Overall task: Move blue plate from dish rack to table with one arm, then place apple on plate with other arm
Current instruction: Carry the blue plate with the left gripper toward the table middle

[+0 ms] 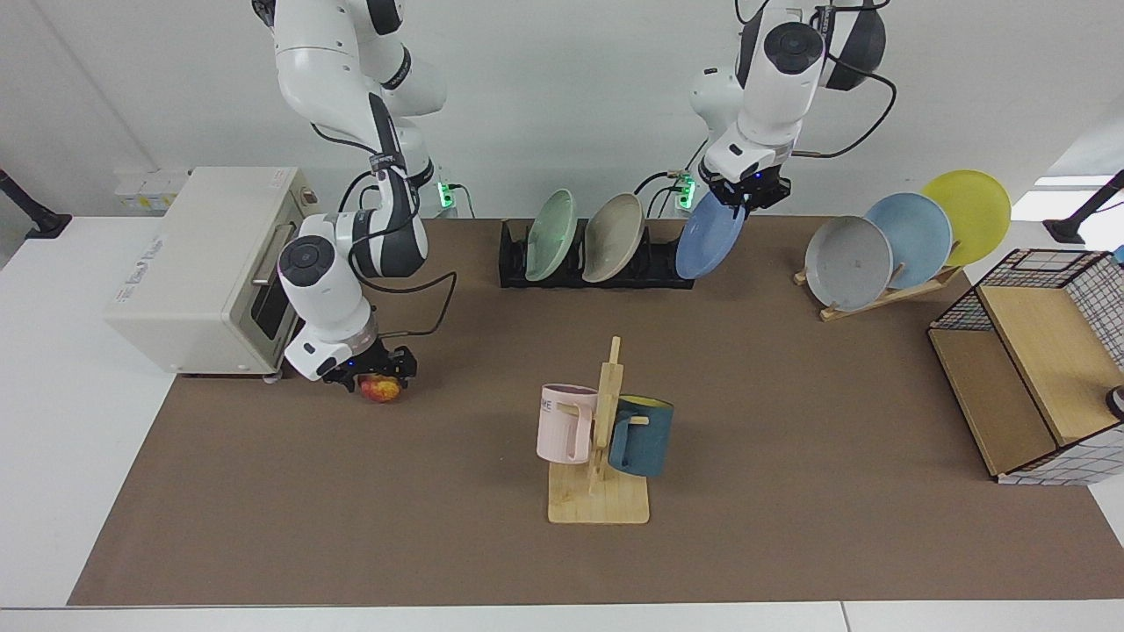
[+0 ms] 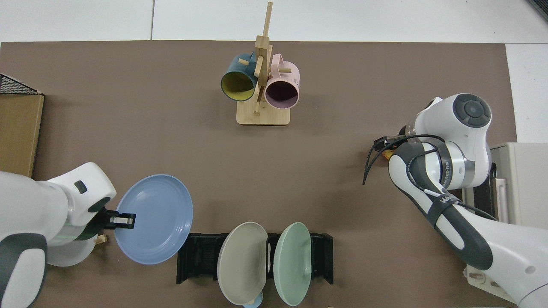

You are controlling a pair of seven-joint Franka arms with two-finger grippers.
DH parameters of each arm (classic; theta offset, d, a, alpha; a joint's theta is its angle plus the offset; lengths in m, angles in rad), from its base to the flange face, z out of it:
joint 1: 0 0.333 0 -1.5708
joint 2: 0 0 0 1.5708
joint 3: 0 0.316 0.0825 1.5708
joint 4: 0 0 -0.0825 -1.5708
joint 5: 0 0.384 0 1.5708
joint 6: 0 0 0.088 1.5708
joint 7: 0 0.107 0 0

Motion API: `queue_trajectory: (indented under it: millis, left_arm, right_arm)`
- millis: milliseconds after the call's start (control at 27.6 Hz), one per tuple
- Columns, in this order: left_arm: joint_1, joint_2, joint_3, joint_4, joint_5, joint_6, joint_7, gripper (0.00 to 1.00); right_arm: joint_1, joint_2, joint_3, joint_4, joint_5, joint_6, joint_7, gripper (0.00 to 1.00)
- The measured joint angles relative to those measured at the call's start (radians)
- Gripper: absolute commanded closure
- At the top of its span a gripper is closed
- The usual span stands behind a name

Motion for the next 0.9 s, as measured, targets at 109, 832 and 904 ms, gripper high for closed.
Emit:
queue_trajectory:
  millis: [109,832,904]
  left_arm:
    - [0.001,0.048,0.044,0.015,-0.094,0.042,0.014,1.0]
    - [0.001,0.419,0.008,0.041,-0.554,0.375,0.173,1.0]
    - [-0.004,0.435,-0.021,0.041,-0.565,0.414,0.172,1.0]
  right_arm:
    - [0.0,0.005,0.0,-0.001,0.0,0.0,0.0,0.0]
    - [0.001,0.017,0.001,-0.006,0.0,0.001,0.002,0.71]
    - [0.001,0.018,0.0,-0.007,0.001,0.001,0.002,0.9]
